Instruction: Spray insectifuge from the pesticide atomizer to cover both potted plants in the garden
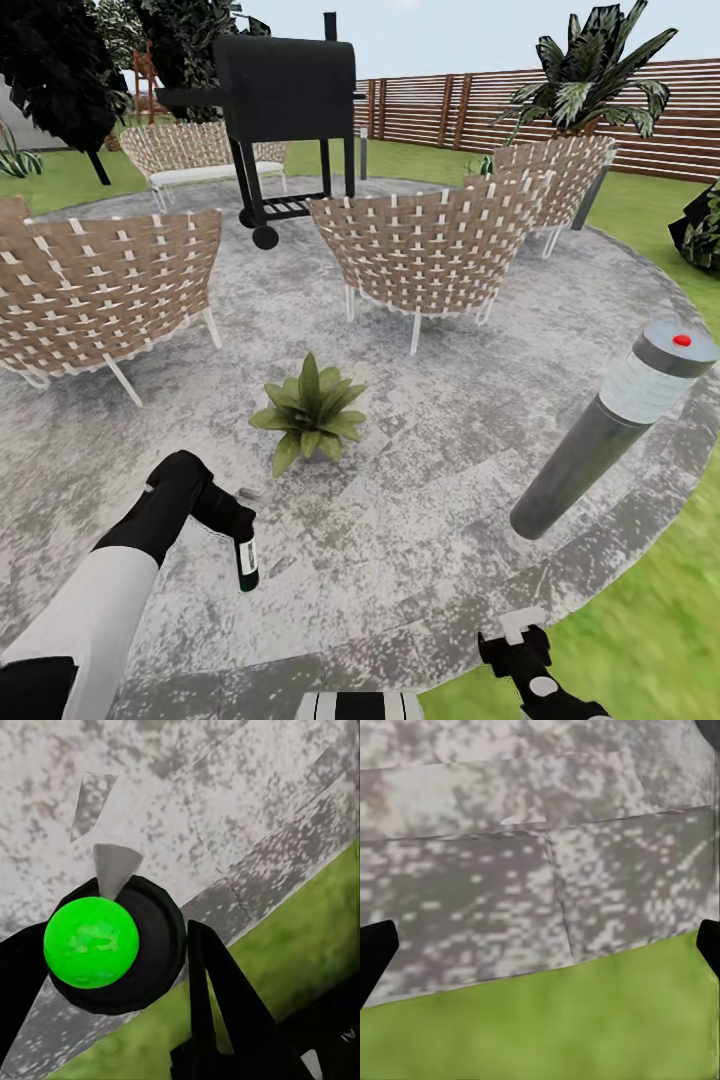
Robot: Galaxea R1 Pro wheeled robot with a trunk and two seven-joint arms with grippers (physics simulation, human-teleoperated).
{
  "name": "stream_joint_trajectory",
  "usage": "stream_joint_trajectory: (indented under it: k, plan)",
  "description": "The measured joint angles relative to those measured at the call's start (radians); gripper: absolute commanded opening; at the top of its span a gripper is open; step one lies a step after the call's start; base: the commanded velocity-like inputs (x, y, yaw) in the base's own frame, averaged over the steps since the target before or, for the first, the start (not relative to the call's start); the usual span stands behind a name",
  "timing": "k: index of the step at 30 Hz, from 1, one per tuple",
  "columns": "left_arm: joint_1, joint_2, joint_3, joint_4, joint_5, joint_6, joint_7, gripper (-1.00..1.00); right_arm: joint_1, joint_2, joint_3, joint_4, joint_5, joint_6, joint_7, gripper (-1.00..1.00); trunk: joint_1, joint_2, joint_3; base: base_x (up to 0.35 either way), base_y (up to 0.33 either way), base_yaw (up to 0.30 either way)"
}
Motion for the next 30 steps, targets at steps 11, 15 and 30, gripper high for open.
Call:
stream_joint_trajectory:
  k: [11, 15, 30]
  plan:
    - [-0.115, -0.001, -0.135, 0.013, -0.012, 0.02, -0.115, -1.0, 0.03, -0.043, -0.001, 0.007, -0.003, -0.087, 0.005, 1.0, 0.0, 0.0, 0.0, 0.024, -0.017, 0.0]
    - [-0.161, -0.021, -0.19, 0.046, -0.031, 0.027, -0.178, -1.0, 0.033, -0.053, 0.0, 0.007, -0.003, -0.126, 0.006, 1.0, 0.001, 0.0, 0.0, 0.0, 0.0, 0.0]
    - [-0.412, -0.054, -0.188, 0.399, -0.078, 0.037, -0.205, -1.0, 0.036, -0.049, 0.0, 0.008, -0.003, -0.132, 0.006, 1.0, 0.0, 0.0, 0.0, 0.0, 0.0, 0.0]
